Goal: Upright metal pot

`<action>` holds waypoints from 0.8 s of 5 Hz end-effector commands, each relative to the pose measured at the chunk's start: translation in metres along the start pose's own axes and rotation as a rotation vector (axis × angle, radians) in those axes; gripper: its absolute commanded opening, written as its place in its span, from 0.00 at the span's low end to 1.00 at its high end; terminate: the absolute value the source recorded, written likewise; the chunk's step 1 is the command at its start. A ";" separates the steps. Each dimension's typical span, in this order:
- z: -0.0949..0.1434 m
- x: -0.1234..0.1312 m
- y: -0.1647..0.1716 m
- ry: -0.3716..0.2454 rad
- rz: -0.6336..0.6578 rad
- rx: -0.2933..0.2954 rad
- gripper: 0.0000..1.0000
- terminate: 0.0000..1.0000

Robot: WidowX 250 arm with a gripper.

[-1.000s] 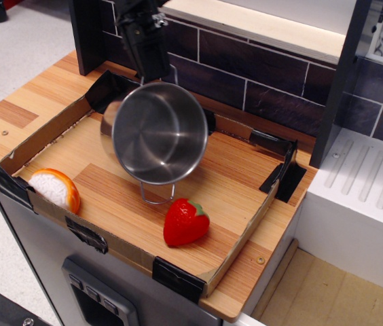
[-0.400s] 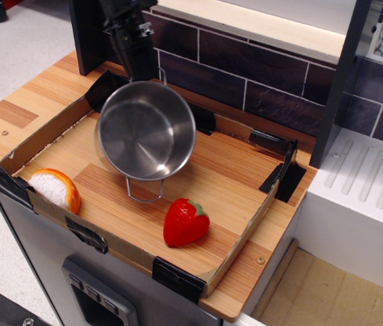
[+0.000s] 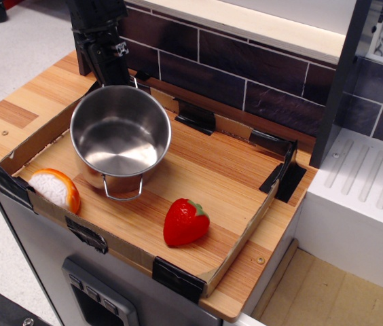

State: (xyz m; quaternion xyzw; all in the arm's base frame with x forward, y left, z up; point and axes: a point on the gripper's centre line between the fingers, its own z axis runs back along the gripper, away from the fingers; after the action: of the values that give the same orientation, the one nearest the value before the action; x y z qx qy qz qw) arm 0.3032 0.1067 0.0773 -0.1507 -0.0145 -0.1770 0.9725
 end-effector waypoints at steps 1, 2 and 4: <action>0.011 0.009 0.022 -0.120 0.154 0.464 1.00 0.00; 0.007 0.012 0.019 -0.142 0.189 0.524 1.00 0.00; 0.006 0.012 0.019 -0.148 0.208 0.600 1.00 0.00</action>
State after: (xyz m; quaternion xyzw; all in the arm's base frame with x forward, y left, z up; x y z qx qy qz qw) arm 0.3177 0.1093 0.0612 0.1184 -0.0957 -0.0549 0.9868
